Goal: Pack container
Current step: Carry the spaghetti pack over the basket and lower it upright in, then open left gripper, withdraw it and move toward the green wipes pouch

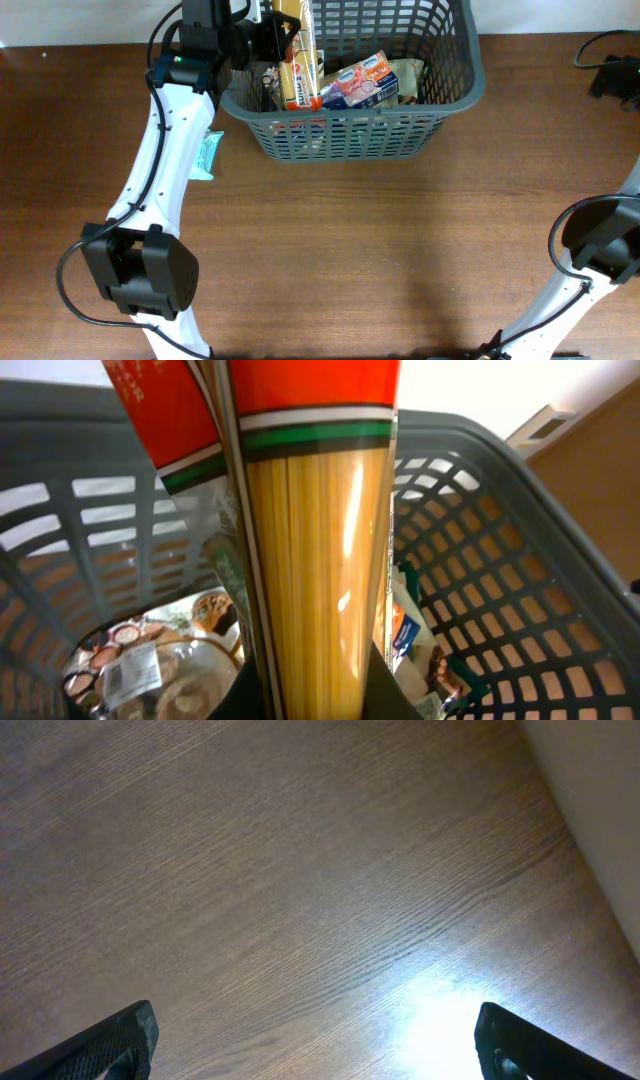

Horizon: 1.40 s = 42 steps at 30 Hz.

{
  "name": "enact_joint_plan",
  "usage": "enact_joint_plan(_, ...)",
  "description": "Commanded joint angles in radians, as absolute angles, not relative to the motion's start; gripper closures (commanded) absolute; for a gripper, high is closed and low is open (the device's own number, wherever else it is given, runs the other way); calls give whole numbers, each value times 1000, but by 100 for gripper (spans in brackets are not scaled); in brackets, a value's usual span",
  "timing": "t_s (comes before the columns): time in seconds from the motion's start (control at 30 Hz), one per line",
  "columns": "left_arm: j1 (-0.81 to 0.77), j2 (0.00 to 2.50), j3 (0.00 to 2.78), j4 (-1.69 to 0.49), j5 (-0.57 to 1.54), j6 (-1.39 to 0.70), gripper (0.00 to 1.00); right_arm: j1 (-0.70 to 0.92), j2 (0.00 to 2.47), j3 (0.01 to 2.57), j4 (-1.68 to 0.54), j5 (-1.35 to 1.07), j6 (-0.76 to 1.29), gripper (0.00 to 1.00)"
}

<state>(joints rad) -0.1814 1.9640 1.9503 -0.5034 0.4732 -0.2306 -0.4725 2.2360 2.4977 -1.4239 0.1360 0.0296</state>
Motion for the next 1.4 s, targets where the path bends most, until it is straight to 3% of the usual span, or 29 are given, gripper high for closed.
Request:
enact_joint_plan(0.0, -181, 1935, 1987, -502, 493, -207, 98, -472, 2232, 2496, -1421, 134, 43, 1)
enact_joint_plan(0.7, -181, 1936, 1987, -532, 500, -203, 94, -472, 2232, 2496, -1421, 134, 43, 1)
enact_joint_plan(0.83, -181, 1936, 1987, -532, 496, -204, 82, -472, 2232, 2496, -1421, 134, 43, 1)
enact_joint_plan(0.9, -181, 1936, 1987, -532, 488, -204, 68, -472, 2232, 2496, -1421, 134, 43, 1)
enact_joint_plan(1.0, -181, 1935, 1987, -532, 481, -204, 56, -472, 2232, 2496, -1421, 134, 43, 1)
enact_joint_plan(1.2, -181, 1935, 1987, -531, 474, -204, 55, -472, 2232, 2496, -1421, 134, 43, 1)
enact_joint_plan(1.37, -180, 1935, 1996, -490, 474, -208, 47, -472, 2232, 2496, -1421, 134, 43, 1)
